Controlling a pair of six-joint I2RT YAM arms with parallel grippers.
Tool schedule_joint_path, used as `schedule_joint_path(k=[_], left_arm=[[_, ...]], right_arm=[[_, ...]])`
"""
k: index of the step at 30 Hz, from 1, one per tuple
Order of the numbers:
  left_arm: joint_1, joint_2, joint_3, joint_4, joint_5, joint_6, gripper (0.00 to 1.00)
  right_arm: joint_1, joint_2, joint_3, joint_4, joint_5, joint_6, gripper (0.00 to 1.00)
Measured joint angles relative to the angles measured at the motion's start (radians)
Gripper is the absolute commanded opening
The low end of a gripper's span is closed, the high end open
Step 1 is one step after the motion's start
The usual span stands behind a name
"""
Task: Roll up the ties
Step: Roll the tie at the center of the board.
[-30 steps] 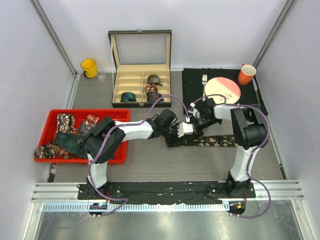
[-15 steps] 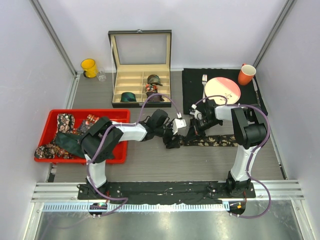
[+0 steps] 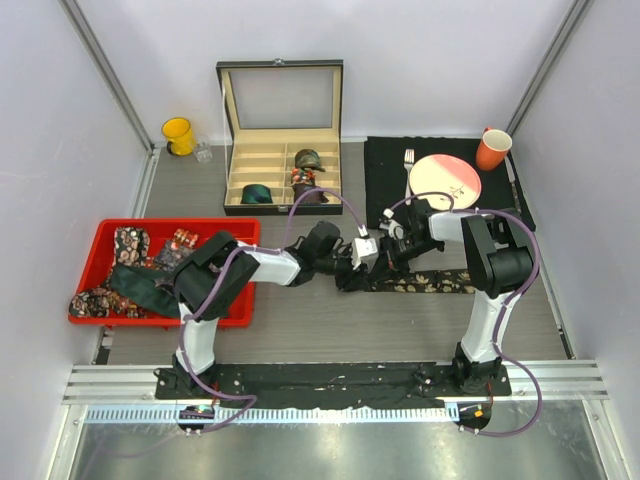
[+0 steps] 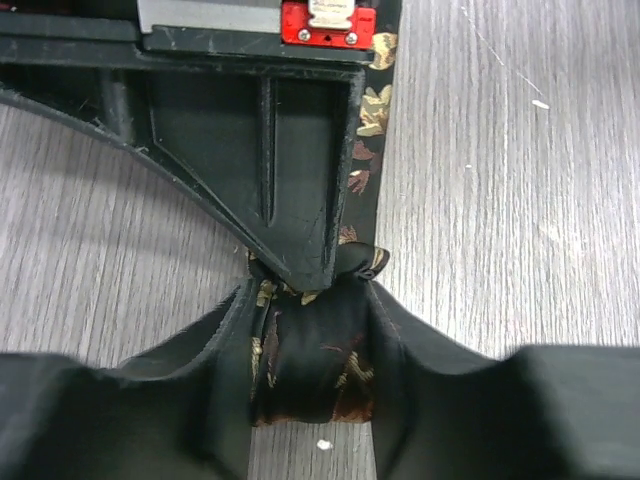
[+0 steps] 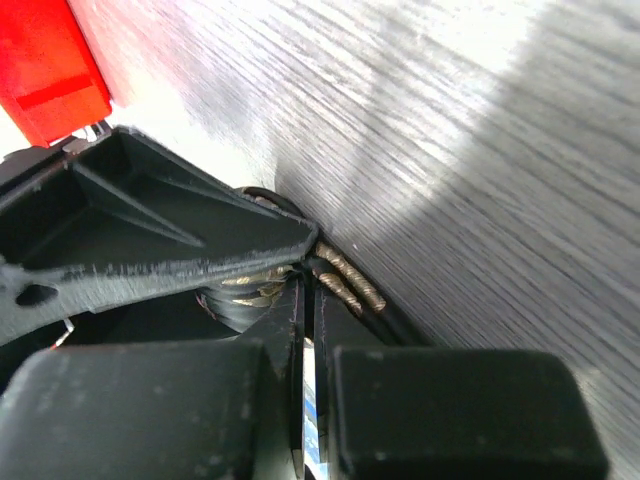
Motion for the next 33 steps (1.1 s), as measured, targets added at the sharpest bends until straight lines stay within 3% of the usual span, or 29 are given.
schedule_joint_path(k=[5, 16, 17, 21, 22, 28, 33], left_arm=[[-0.005, -0.021, -0.024, 0.004, -0.026, 0.038, 0.19], [-0.009, -0.066, -0.081, 0.007, -0.056, 0.056, 0.19], [-0.009, -0.066, -0.081, 0.007, -0.056, 0.056, 0.19], [-0.009, -0.066, -0.081, 0.007, -0.056, 0.056, 0.20], [-0.009, -0.066, -0.081, 0.007, -0.056, 0.056, 0.21], [-0.009, -0.066, -0.081, 0.004, -0.056, 0.057, 0.31], [-0.009, -0.066, -0.081, 0.003, -0.057, 0.065, 0.48]], right_arm=[[0.000, -0.002, 0.002, 0.004, -0.011, 0.017, 0.31], [-0.006, -0.018, -0.036, -0.008, -0.080, 0.008, 0.36], [-0.006, -0.018, -0.038, -0.007, -0.082, 0.006, 0.36], [-0.006, -0.017, -0.049, 0.000, -0.078, -0.004, 0.18], [-0.006, -0.015, -0.055, 0.002, -0.077, -0.005, 0.03], [-0.006, -0.011, -0.050, 0.003, -0.064, 0.006, 0.01], [0.006, -0.014, -0.007, -0.046, -0.011, -0.012, 0.01]])
